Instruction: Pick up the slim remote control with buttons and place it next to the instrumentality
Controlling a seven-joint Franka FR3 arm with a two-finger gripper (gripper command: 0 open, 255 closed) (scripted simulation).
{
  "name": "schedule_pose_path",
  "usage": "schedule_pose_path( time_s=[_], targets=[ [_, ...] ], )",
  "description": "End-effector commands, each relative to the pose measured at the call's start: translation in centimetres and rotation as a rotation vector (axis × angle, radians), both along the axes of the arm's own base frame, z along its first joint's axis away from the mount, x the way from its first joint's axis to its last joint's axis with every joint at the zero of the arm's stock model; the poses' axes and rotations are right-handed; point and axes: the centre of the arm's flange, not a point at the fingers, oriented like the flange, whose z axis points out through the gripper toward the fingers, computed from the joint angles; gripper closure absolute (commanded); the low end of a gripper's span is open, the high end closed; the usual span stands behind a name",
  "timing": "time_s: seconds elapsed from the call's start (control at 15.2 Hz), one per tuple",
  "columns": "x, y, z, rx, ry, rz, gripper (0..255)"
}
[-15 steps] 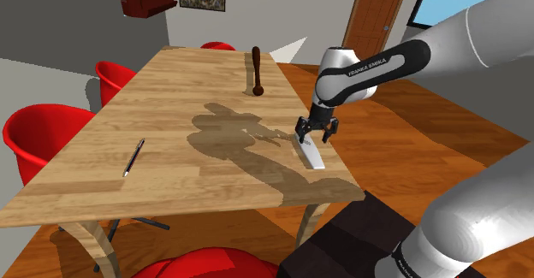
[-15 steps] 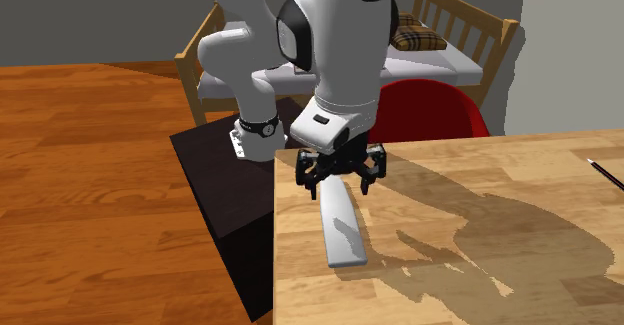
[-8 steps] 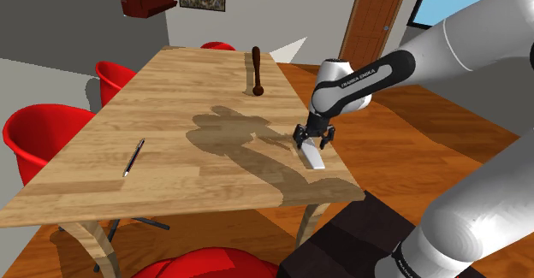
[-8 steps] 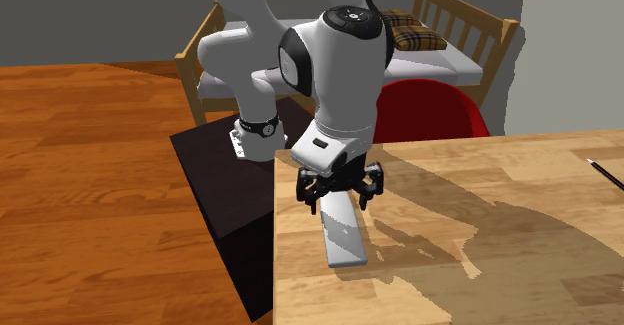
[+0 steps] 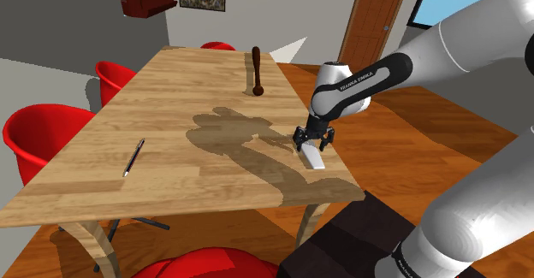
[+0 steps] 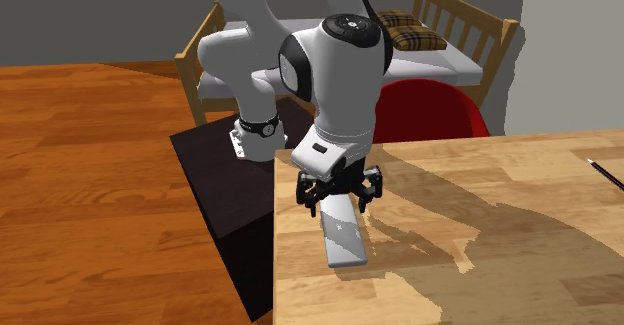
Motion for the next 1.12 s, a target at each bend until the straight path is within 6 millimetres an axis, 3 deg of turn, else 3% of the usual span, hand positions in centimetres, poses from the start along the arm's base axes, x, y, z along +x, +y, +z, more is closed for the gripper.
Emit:
schedule_pose_path(
  time_s=[0.0, 0.59, 1.06],
  targets=[
    [0.0, 0.0, 0.0, 0.0, 0.0, 0.0, 255],
    [0.0, 0.0, 0.0, 0.0, 0.0, 0.0, 255],
    [0.0, 0.0, 3.7, 0.0, 0.0, 0.0, 255]
  ],
)
